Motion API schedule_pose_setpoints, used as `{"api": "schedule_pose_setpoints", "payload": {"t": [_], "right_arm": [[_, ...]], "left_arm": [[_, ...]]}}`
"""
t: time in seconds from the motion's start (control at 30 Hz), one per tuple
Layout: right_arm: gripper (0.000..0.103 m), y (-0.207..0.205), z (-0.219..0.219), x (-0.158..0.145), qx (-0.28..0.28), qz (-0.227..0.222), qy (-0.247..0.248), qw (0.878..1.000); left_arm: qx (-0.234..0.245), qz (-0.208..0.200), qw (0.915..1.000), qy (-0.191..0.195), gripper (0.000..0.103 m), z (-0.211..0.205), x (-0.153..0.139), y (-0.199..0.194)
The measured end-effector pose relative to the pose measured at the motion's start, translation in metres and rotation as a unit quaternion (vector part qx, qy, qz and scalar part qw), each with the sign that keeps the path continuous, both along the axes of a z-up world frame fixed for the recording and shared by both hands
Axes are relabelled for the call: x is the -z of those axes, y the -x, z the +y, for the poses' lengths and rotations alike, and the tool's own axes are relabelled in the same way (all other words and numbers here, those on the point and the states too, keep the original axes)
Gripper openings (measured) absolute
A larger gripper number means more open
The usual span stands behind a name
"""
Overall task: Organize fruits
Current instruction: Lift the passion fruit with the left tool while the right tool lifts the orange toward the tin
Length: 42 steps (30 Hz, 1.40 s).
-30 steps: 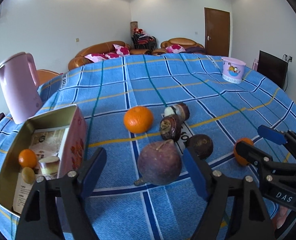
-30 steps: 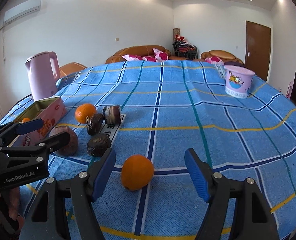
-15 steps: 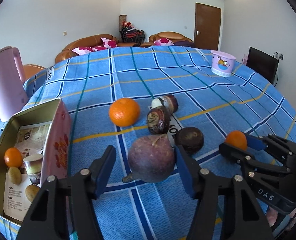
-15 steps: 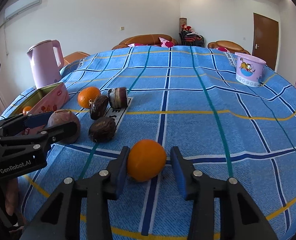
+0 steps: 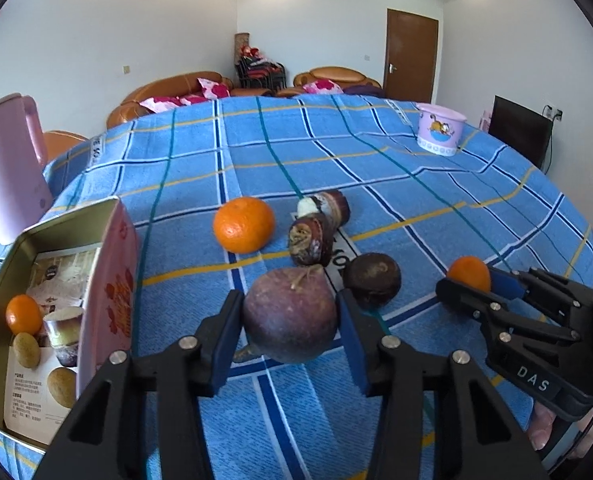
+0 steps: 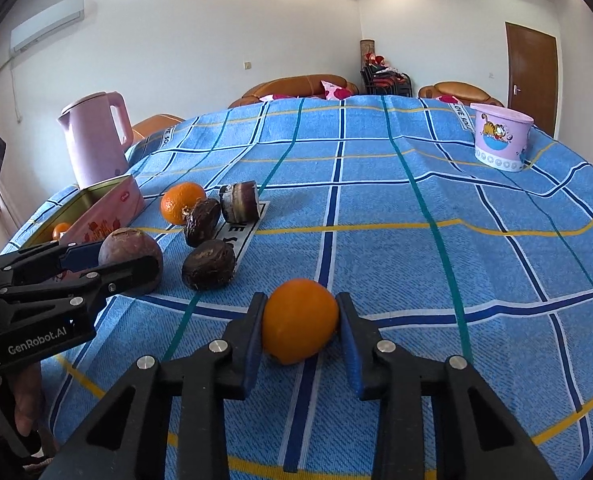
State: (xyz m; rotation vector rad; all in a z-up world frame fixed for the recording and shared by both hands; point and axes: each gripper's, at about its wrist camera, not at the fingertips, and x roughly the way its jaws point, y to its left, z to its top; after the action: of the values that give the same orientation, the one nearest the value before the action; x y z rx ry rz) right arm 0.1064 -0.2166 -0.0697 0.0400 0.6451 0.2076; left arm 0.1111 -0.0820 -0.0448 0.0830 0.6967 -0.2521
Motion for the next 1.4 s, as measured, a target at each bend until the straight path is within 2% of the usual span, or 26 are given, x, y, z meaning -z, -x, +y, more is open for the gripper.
{"api": "schedule_pose_setpoints", "payload": {"t": [0.53, 1.4], "right_arm": [[0.035, 0.012, 0.000, -0.004, 0.004, -0.052, 0.004, 0.999], [0.035, 0.025, -0.002, -0.006, -0.001, -0.105, -0.001, 0.995]], "left_arm": [[-0.024, -0.067, 0.9974, 0.009, 0.049, 0.008, -0.010, 0.017], [-0.045, -0.111, 0.9924, 0.031, 0.049, 0.018, -0.016, 0.029]]}}
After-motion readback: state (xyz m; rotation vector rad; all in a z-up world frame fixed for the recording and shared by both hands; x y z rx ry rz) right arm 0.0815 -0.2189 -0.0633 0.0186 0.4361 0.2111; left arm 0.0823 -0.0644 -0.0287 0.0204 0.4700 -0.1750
